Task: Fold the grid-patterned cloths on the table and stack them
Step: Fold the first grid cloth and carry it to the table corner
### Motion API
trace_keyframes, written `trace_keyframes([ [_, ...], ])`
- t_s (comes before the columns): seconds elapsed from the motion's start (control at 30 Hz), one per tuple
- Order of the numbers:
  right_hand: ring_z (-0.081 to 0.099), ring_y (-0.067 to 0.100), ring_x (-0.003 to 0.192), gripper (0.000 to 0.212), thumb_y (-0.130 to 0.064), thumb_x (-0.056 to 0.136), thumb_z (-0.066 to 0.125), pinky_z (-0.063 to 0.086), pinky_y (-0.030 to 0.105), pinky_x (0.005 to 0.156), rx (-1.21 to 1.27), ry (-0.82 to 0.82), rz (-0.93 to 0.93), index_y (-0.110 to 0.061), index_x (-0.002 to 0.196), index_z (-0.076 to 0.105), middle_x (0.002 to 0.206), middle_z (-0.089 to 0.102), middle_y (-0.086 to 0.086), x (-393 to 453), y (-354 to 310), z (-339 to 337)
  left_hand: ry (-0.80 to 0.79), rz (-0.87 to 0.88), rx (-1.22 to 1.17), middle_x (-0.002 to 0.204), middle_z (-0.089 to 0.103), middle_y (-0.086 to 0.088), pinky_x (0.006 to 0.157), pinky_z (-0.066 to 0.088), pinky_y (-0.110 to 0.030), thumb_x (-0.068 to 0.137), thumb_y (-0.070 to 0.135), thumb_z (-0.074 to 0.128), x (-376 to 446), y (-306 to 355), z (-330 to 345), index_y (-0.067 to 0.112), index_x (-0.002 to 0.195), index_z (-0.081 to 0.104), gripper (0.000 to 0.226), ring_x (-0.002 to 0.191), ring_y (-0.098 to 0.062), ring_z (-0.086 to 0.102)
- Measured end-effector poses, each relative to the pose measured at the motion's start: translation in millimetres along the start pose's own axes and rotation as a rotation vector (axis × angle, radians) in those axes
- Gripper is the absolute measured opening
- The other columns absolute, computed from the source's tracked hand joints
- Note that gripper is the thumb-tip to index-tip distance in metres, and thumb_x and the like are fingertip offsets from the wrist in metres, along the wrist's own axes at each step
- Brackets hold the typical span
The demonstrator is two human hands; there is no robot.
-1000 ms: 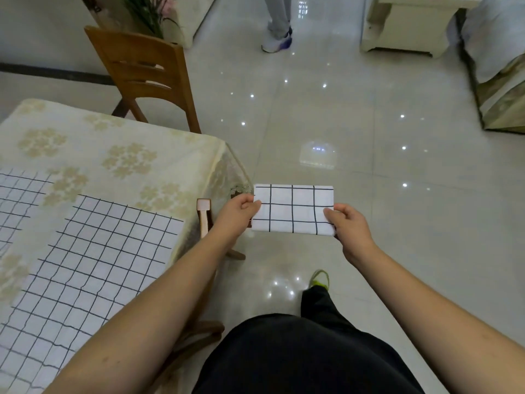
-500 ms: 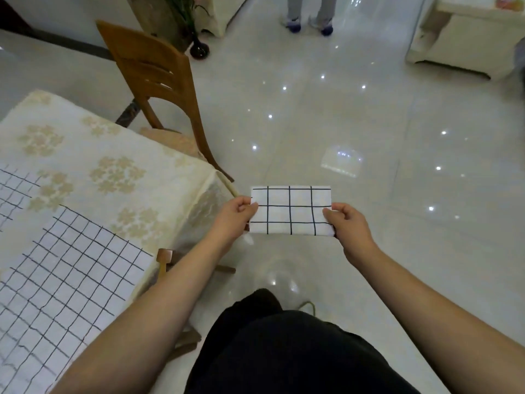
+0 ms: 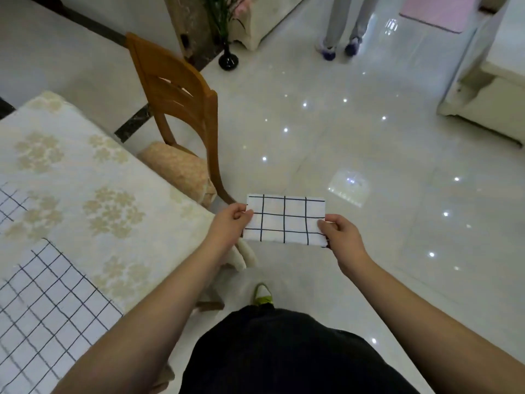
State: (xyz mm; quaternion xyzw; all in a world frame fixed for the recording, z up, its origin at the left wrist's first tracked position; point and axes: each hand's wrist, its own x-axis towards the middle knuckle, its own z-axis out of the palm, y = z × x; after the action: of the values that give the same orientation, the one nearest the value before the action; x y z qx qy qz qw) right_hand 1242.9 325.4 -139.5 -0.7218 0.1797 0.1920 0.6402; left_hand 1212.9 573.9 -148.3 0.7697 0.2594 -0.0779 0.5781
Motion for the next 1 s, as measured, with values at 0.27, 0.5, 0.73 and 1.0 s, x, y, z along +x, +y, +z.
trace_keyframes([
  [0.27,0.057,0.012,0.062,0.016,-0.012,0.093,0.061,0.047,0.021,0.051,-0.029,-0.046,-0.023,-0.006,0.107,0.061,0.073,0.060,0.003,81,-63,31,0.046,-0.021,-0.043,0.043,0.038,0.016,0.043,0.038,-0.018,0.094,0.024,0.060,83,40,-21,0.010,0.103,0.060,0.017,0.041,-0.001,0.038],
  [0.5,0.064,0.014,0.069,0.006,-0.012,0.093,0.060,0.054,0.031,0.066,-0.019,-0.135,-0.025,-0.013,0.098,0.064,0.078,0.067,0.002,179,-122,42,0.085,-0.055,-0.108,0.065,0.052,-0.008,0.049,0.040,-0.023,0.096,0.023,0.058,157,89,-14,0.005,0.103,0.061,0.019,0.059,-0.019,0.049],
  [0.73,0.063,0.017,0.075,0.007,-0.012,0.093,0.060,0.054,0.035,0.072,-0.014,-0.244,-0.033,-0.017,0.095,0.064,0.086,0.066,0.005,289,-211,47,0.213,-0.057,-0.136,0.074,0.049,-0.011,0.059,0.043,-0.034,0.095,0.024,0.059,237,166,-6,0.000,0.100,0.062,0.025,0.066,-0.023,0.047],
  [1.0,0.061,0.012,0.068,0.008,-0.012,0.092,0.061,0.052,0.029,0.066,-0.084,-0.354,-0.123,-0.019,0.089,0.064,0.079,0.067,-0.002,380,-296,81,0.354,-0.032,-0.175,0.067,0.049,-0.006,0.053,0.039,-0.027,0.091,0.028,0.064,316,214,-26,0.013,0.090,0.066,0.015,0.061,-0.019,0.045],
])
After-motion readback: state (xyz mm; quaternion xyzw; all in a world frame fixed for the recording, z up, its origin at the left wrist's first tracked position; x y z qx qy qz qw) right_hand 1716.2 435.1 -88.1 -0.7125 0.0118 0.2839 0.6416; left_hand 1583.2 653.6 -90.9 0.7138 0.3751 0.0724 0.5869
